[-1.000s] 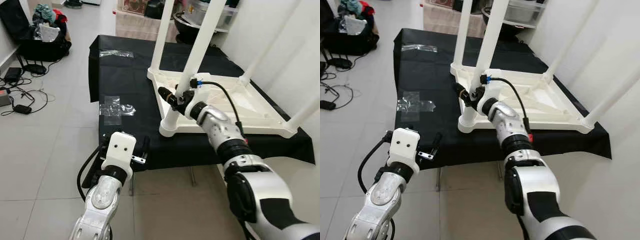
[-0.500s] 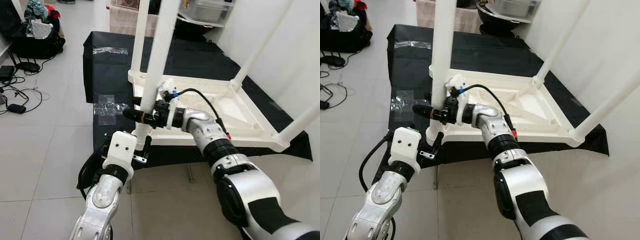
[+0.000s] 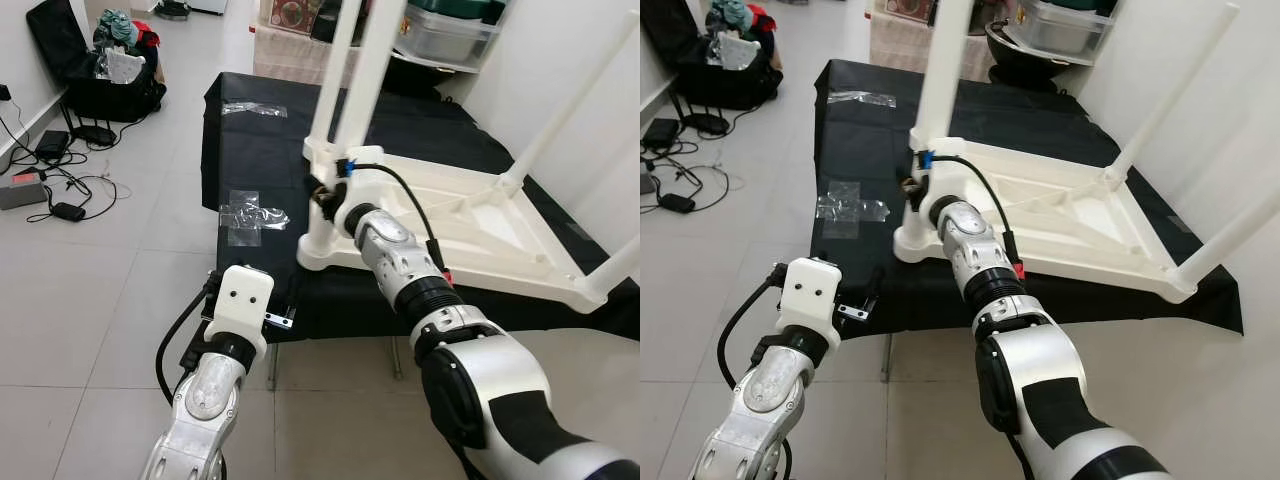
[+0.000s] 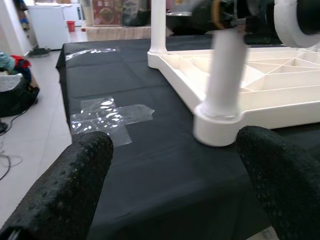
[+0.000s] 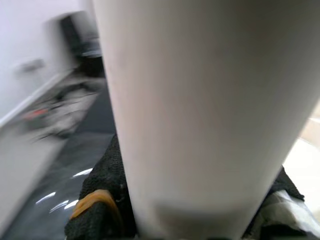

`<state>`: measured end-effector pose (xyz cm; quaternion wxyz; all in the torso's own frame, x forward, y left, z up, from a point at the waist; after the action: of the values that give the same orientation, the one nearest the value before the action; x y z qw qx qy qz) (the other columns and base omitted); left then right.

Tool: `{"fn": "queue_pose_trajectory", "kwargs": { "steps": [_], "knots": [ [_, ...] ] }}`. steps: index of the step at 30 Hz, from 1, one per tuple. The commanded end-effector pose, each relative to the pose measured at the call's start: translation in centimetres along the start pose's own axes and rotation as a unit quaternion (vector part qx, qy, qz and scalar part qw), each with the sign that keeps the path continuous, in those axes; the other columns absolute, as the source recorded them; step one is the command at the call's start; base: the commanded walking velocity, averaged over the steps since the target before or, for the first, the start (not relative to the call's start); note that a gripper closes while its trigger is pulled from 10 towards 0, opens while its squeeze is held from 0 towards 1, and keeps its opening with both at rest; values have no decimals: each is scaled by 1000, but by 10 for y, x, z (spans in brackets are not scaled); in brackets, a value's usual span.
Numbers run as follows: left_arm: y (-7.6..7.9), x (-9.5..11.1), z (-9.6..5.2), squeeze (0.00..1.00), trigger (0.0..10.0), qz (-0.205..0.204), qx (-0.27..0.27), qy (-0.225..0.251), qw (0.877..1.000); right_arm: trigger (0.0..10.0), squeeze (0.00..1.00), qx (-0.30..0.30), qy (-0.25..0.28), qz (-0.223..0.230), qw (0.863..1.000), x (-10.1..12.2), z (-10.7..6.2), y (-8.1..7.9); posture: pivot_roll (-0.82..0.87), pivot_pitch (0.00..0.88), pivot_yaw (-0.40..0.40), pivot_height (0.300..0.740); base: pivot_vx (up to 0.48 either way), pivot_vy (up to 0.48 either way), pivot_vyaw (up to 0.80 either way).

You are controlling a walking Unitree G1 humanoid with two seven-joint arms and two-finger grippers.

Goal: Building children table

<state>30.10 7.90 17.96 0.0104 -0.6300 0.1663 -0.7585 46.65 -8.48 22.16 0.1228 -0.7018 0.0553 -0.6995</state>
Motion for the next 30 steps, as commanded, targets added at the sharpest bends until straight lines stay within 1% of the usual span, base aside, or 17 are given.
{"fn": "queue_pose_trajectory", "kwargs": {
  "steps": [1,5,6,7,9,10,14,15,18,19,21,23,24,25,27,28,30],
  "knots": [
    [6,0,1,0,10000,-2,-7,2,1000,0,0,-86,38,17,995,19,-2,28,119,80,-209,740,0,0,0],
    [6,0,1,0,10000,-1,-6,2,1000,0,0,-125,41,49,990,11,-6,29,122,78,-210,740,0,0,0],
    [5,0,1,0,10000,0,-6,2,1000,2510,0,-121,40,67,990,8,-7,24,123,77,-209,740,0,0,0],
    [5,-1,1,0,10000,0,-5,1,1000,10000,0,-100,44,68,992,7,-6,14,122,77,-209,740,0,0,0],
    [5,-1,1,0,10000,0,-5,1,1000,10000,0,-77,53,69,993,9,-6,7,121,76,-208,740,0,0,0],
    [4,-1,1,0,10000,0,-5,1,1000,10000,1000,-59,67,61,994,12,-7,2,121,77,-208,740,0,0,0],
    [4,-1,1,0,10000,0,-5,2,1000,10000,1000,-34,82,52,995,17,-7,-1,121,77,-208,740,0,0,0],
    [4,-1,1,0,10000,0,-5,2,1000,10000,0,7,83,59,995,20,-7,-6,122,76,-210,740,0,0,0],
    [4,-1,1,0,10000,0,-4,2,1000,10000,0,32,83,65,994,21,-6,-10,121,77,-209,740,0,0,0],
    [4,-1,1,0,10000,-1,-4,2,1000,10000,0,110,63,76,989,19,-7,-23,117,76,-208,740,0,0,0],
    [4,-1,1,0,10000,-1,-4,2,1000,10000,0,110,63,76,989,19,-7,-23,117,76,-208,740,0,0,0],
    [4,2,2,0,10000,0,-5,7,1000,10000,0,188,53,67,978,18,-12,-32,116,78,-213,740,0,0,0],
    [4,6,3,0,10000,-1,-4,12,1000,10000,0,281,28,53,958,14,-21,-42,118,79,-215,740,0,0,0],
    [4,6,3,0,10000,-1,-4,12,1000,10000,0,281,28,53,958,14,-21,-42,118,79,-215,740,0,0,0],
    [4,7,3,0,10000,-3,-3,14,1000,10000,0,415,-14,32,909,8,-40,-58,114,79,-216,740,0,0,0],
    [4,7,3,0,10000,-3,-3,14,1000,10000,0,415,-14,32,909,8,-40,-58,114,79,-216,740,0,0,0],
    [6,6,2,0,10000,-4,-4,12,1000,10000,0,499,-45,32,865,6,-55,-71,119,82,-221,740,0,0,0]
  ]
}}
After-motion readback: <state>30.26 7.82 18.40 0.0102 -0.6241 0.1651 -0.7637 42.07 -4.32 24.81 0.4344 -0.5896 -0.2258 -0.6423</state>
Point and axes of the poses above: a point about 5 cm out from each wrist's last joint towards the gripper, its own z axis pointing out of the wrist towards the gripper, its own x axis along the axis of the wrist's last joint, y = z × x, the point moved 5 cm from there along z, pointing out of the wrist towards the gripper, and after that the axes turned 7 degrees about z, right-handed, at the moved point
